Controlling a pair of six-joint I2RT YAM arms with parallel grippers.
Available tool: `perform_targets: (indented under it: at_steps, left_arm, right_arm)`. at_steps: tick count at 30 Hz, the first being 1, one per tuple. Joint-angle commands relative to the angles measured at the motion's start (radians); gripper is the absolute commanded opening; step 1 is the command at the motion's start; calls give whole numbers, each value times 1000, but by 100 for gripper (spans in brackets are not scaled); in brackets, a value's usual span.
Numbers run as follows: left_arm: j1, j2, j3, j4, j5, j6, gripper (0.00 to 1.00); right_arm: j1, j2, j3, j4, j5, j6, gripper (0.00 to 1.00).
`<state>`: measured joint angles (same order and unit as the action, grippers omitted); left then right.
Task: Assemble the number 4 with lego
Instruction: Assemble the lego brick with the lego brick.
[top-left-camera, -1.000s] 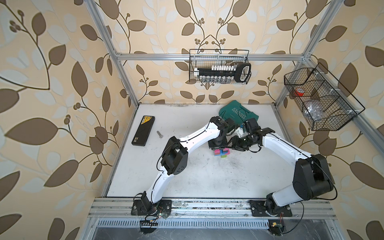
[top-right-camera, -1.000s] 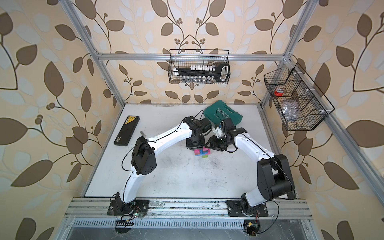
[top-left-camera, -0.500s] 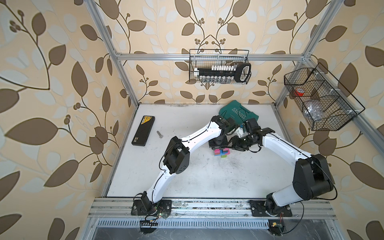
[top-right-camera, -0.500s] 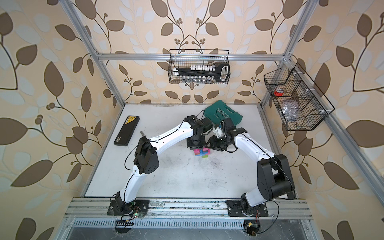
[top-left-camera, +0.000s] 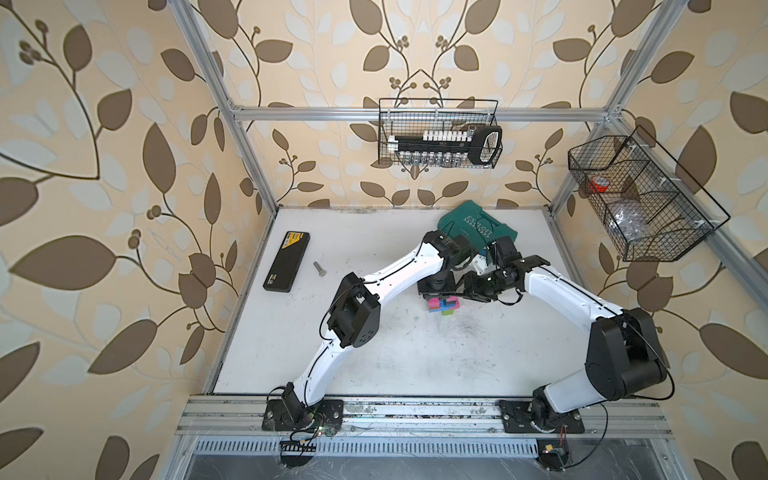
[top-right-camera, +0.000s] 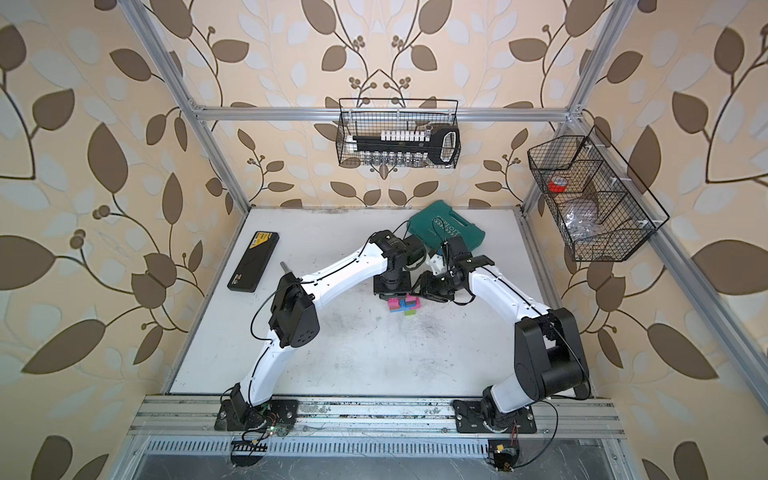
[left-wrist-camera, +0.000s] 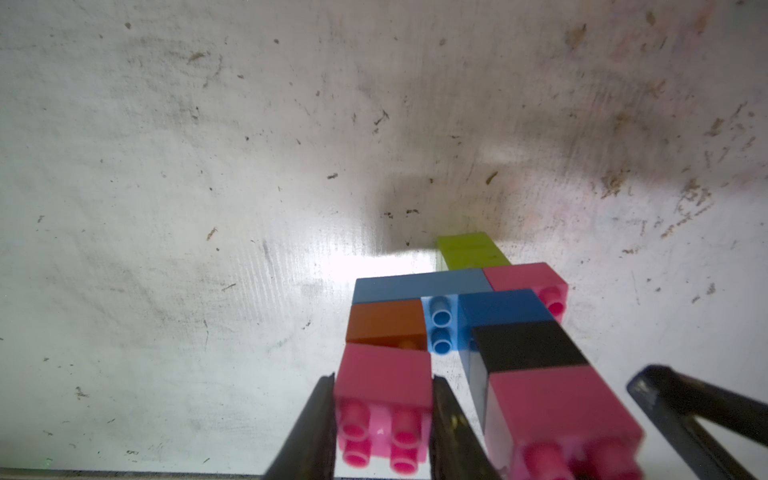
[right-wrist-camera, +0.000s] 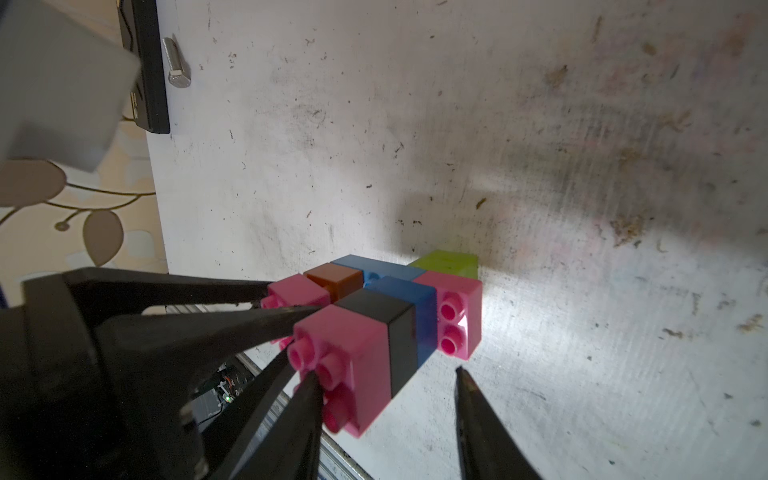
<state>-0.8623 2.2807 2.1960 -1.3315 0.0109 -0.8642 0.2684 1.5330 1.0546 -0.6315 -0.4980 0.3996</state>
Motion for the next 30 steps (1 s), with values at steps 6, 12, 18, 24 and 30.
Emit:
perform_targets:
  at_steps: [6, 12, 18, 24, 30]
  left_arm:
    - [-12, 39, -24, 20, 0, -67, 0]
    - [-17, 46, -12, 1, -31, -92, 0]
    - [-24, 71, 6, -1, -21, -107, 0]
    - [-30, 97, 16, -12, -22, -105, 0]
    - [-30, 100, 14, -2, -19, -101, 0]
  right_arm:
    - [-2, 44, -37, -69, 89, -10, 45]
    - [-1, 47, -37, -68, 89, -10, 45]
    - [-2, 51, -35, -66, 87, -10, 45]
    - [-2, 51, -36, -70, 91, -12, 45]
    - [-2, 56, -40, -70, 94, -12, 44]
